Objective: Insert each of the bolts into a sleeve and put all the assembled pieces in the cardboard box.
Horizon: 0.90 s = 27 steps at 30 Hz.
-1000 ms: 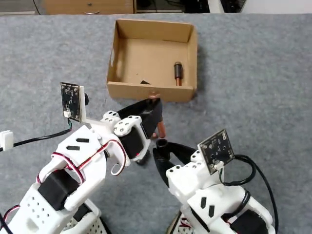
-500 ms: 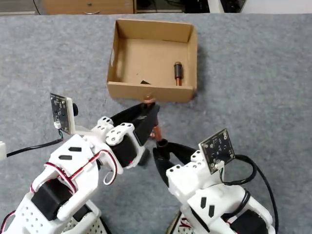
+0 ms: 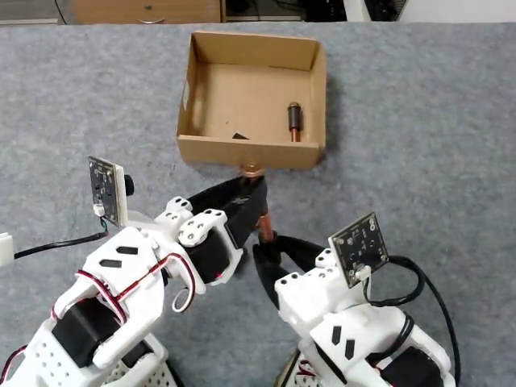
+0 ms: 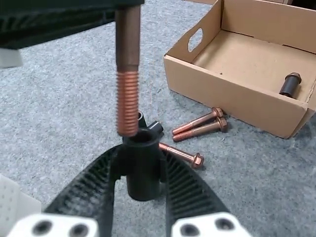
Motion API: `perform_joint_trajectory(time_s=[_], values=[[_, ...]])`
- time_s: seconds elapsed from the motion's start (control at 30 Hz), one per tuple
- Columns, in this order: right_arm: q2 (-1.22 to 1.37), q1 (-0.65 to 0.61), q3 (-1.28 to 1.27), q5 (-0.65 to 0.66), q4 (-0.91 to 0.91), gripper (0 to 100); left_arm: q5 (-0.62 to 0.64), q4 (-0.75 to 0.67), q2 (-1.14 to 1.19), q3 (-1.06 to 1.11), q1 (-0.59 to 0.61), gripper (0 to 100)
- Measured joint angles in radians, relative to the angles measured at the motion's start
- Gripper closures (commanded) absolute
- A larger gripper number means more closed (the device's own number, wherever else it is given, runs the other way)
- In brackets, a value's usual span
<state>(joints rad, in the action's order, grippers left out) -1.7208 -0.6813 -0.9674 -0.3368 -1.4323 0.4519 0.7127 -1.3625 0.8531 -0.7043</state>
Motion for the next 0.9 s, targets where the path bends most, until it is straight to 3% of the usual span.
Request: perform_joint_trajectory(time_s=[0.9], values=[[-0.083,-0.008,-0.025,0.0,0.0,99.7,-0.009,0.0,-0.002,0.023,-0.005,98]])
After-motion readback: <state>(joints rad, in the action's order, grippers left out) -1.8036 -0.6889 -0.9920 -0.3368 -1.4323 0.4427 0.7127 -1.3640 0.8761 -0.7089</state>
